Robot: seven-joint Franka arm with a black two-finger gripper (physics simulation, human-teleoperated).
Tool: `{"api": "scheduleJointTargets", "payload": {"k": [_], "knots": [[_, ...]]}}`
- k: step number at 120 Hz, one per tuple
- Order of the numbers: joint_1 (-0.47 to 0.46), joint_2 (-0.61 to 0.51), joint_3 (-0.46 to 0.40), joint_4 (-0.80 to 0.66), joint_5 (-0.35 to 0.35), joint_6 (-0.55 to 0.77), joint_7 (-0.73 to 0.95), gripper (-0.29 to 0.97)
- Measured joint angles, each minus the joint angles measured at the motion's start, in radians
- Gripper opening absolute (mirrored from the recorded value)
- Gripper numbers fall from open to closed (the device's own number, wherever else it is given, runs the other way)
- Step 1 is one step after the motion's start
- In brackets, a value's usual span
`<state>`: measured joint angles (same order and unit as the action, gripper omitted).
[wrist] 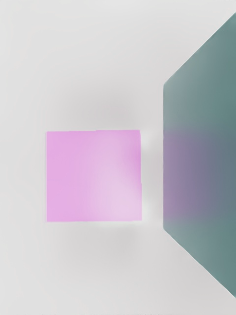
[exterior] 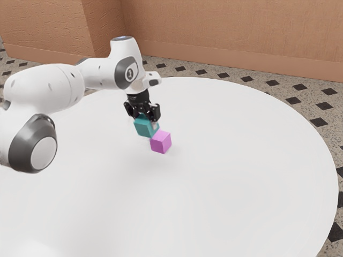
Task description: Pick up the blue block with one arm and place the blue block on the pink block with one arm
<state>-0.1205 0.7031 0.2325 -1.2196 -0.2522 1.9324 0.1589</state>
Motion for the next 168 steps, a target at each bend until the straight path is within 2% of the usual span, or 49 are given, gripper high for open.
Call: {"api": "scheduleJointTargets", "payload": {"k": [26,58,117,140,168], "knots": [[0.111,0.145,-0.085,0.191,0.002,-0.026,0.02,0.4],[0.137,0.235,-0.141,0.323,0.003,-0.031,0.036,0.39],[0.15,0.271,-0.154,0.345,0.004,-0.005,0.05,0.39],[0.151,0.275,-0.154,0.357,0.002,0.0,0.056,0.55],[0.148,0.249,-0.181,0.399,0.006,-0.021,0.062,0.64]]}}
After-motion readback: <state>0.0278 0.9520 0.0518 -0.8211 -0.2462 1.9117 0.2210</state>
